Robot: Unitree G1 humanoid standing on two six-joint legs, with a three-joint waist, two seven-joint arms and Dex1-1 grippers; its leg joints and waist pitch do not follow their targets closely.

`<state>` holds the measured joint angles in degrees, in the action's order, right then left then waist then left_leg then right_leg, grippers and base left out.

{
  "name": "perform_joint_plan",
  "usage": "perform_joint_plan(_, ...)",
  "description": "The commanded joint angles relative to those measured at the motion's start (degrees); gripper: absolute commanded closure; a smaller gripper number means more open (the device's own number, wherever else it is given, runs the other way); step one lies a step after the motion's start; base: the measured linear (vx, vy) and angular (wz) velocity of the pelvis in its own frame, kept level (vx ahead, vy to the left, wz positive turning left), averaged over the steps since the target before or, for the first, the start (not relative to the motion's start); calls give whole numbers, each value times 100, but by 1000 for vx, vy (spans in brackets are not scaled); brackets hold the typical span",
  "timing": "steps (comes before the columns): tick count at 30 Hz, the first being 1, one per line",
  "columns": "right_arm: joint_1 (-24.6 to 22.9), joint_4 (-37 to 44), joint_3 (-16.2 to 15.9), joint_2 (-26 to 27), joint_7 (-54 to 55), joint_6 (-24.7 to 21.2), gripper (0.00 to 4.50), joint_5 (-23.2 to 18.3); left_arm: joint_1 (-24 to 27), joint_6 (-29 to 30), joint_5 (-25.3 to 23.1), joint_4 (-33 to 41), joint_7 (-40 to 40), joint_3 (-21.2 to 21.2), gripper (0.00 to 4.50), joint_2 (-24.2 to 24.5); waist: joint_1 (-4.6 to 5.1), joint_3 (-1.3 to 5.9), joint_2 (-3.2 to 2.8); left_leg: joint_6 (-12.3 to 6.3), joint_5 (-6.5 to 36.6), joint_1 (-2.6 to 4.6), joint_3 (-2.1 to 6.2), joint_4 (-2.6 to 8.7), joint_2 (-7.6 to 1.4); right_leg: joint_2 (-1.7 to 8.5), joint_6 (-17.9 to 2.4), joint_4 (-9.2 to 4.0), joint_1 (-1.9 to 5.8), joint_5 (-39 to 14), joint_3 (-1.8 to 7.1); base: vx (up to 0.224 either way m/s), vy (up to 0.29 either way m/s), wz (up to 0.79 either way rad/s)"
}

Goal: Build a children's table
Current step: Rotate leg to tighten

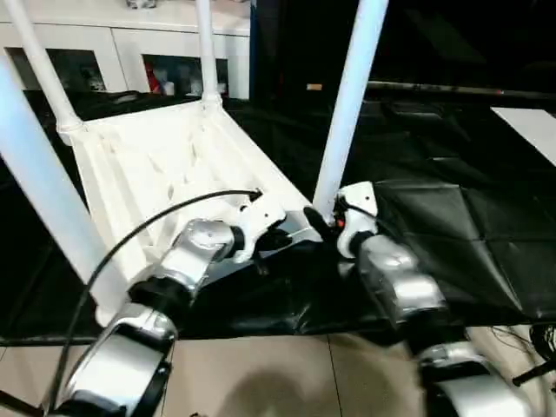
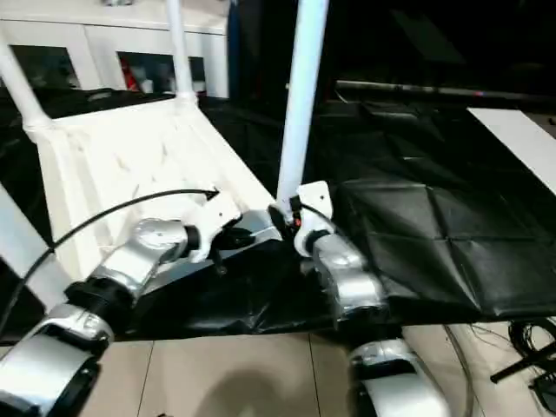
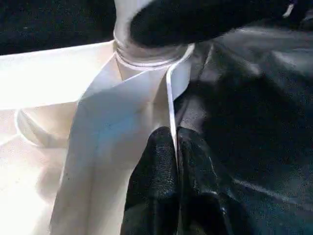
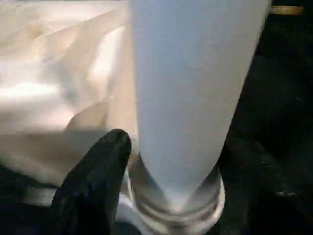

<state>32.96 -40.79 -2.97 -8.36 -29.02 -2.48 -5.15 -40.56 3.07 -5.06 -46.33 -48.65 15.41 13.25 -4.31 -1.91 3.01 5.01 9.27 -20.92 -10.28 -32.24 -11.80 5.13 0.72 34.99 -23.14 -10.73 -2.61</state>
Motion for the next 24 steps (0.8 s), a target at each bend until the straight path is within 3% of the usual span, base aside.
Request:
perform_joint_plan(1, -124, 328, -296, -347, -868, -36, 133, 2, 256, -278, 175, 70, -361, -119, 450, 168, -10, 272, 50, -205, 1587, -4, 2, 352, -94, 230, -839, -496, 235, -1619, 172, 0, 0, 0)
perform_joint_plan(5, -301, 706, -453, -781, -1746, -104, 133, -96, 448, -334, 368, 405, -965, -91, 450, 381, -23, 282, 67, -279, 1454, 2, -10, 328, -114, 244, -935, -471, 243, -1499, 179, 0, 0, 0)
perform_joint_plan(7, -387, 923, -476, -1020, -2226, -164, 133, -201, 653, -252, 577, 810, -1643, 13, 450, 603, -25, 289, 75, -319, 1324, 2, -16, 323, -119, 242, -1054, -438, 246, -1278, 181, 0, 0, 0)
perform_joint_plan(12, -392, 1007, -567, -1222, -2607, -178, 133, -230, 1003, 378, 929, 1638, -2528, 172, 450, 950, 4, 294, 23, -291, 1299, 27, -17, 327, -145, 223, -1265, -366, 234, -882, 178, 0, 0, 0)
perform_joint_plan(17, -470, 1226, -642, -1173, -2991, -336, 133, -375, 1104, 381, 905, 1806, -2548, 153, 450, 963, 49, 286, 58, -284, 1216, 22, -33, 316, -122, 205, -1348, -355, 261, -610, 186, 0, 0, 0)
perform_joint_plan(20, -511, 1303, -701, -1156, -3108, -363, 133, -409, 1132, 438, 923, 1888, -2493, 160, 450, 970, 35, 278, 69, -335, 1208, 32, -40, 311, -132, 222, -1338, -364, 254, -699, 193, 0, 0, 0)
perform_joint_plan(24, -478, 1183, -764, -1068, -3118, -224, 133, -341, 1150, 539, 926, 1981, -2478, 152, 450, 975, 7, 269, 62, -255, 1301, 54, -42, 319, -137, 226, -1281, -382, 232, -938, 195, 0, 0, 0)
